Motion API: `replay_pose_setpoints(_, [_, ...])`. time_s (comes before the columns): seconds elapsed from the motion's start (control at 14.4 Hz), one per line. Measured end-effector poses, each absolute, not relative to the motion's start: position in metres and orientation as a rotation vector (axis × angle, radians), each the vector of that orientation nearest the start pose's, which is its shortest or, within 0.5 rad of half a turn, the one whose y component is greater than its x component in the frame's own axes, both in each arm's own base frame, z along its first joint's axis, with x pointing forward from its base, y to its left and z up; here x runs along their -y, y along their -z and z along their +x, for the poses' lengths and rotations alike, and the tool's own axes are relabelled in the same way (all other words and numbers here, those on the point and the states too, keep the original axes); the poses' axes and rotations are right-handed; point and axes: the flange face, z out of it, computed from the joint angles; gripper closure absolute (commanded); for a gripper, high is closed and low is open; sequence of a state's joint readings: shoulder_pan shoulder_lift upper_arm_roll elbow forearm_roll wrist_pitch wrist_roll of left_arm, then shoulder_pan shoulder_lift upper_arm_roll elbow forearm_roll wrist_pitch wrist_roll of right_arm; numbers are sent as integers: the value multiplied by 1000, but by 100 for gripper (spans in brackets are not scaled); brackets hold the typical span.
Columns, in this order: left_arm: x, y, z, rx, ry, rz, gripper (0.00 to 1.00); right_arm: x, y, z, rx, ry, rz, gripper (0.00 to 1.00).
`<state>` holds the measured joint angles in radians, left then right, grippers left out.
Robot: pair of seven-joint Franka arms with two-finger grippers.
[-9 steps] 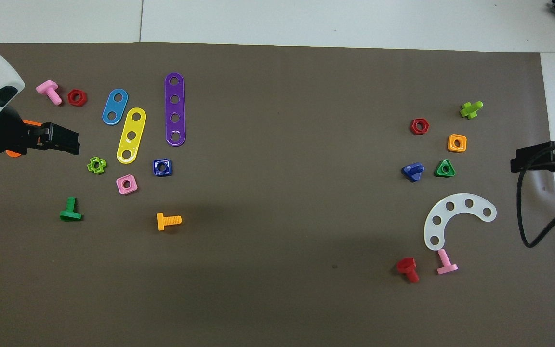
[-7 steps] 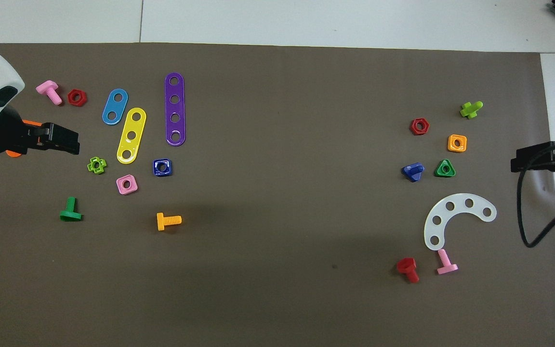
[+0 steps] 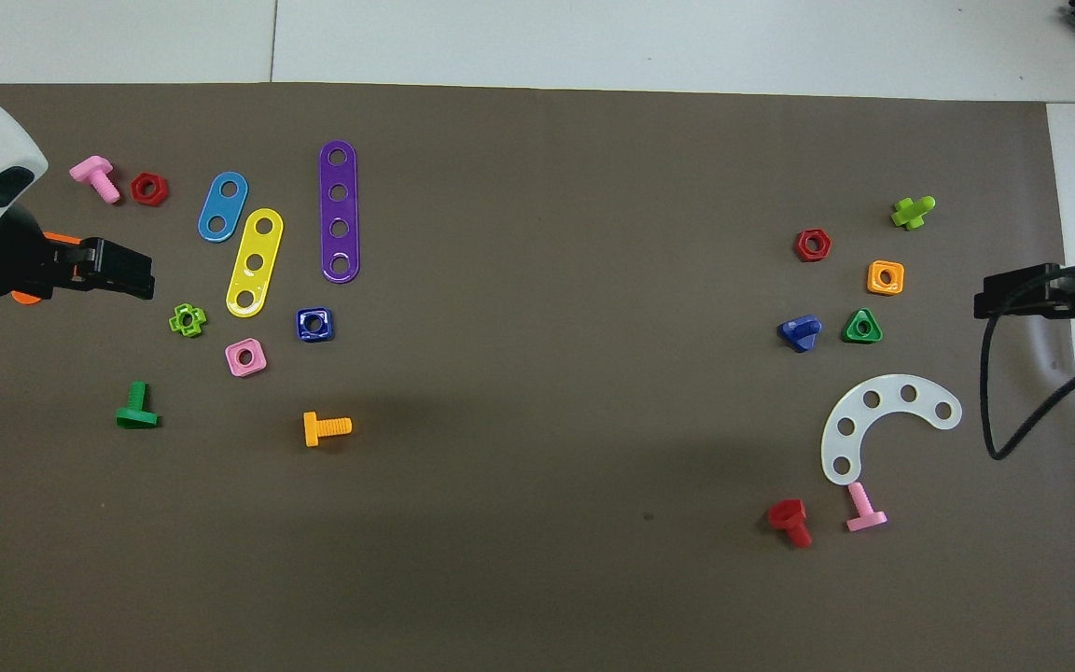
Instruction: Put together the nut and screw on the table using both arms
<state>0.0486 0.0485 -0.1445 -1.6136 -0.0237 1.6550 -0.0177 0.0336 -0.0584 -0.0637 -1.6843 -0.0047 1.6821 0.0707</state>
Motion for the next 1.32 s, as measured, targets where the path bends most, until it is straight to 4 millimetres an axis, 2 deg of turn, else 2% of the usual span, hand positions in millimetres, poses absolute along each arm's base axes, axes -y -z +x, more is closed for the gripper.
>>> replay_pose_setpoints(0.21, [56,-585,572,-120,-13,-3169,0,7,-576,570,-137,91,-3121,0])
replay_pose_setpoints(0.35, [56,-585,572,-120,-13,-3169,0,-3,-534,595,-80,82,-3119,0])
replay_pose_setpoints(0.56, [56,-585,572,-120,-13,-3169,0,-25,-461,628,24,104,-3124,0])
replay_pose_setpoints(0.7, [56,-585,572,-120,-13,-3169,0,-41,-412,633,68,144,-3124,0])
replay_pose_setpoints(0.83, [56,-585,572,-120,-13,-3169,0,-46,-370,621,119,149,-3124,0])
replay_pose_setpoints(0.97, [56,-585,572,-120,-13,-3169,0,-41,-344,608,158,125,-3127,15])
replay_pose_setpoints(1.11, [56,-585,572,-120,-13,-3169,0,-36,-333,602,190,117,-3128,41])
replay_pose_setpoints(1.18, [56,-585,572,-120,-13,-3169,0,-35,-330,599,216,108,-3127,50])
replay_pose_setpoints(1.32, [56,-585,572,-120,-13,-3169,0,-31,-326,595,247,93,-3126,56])
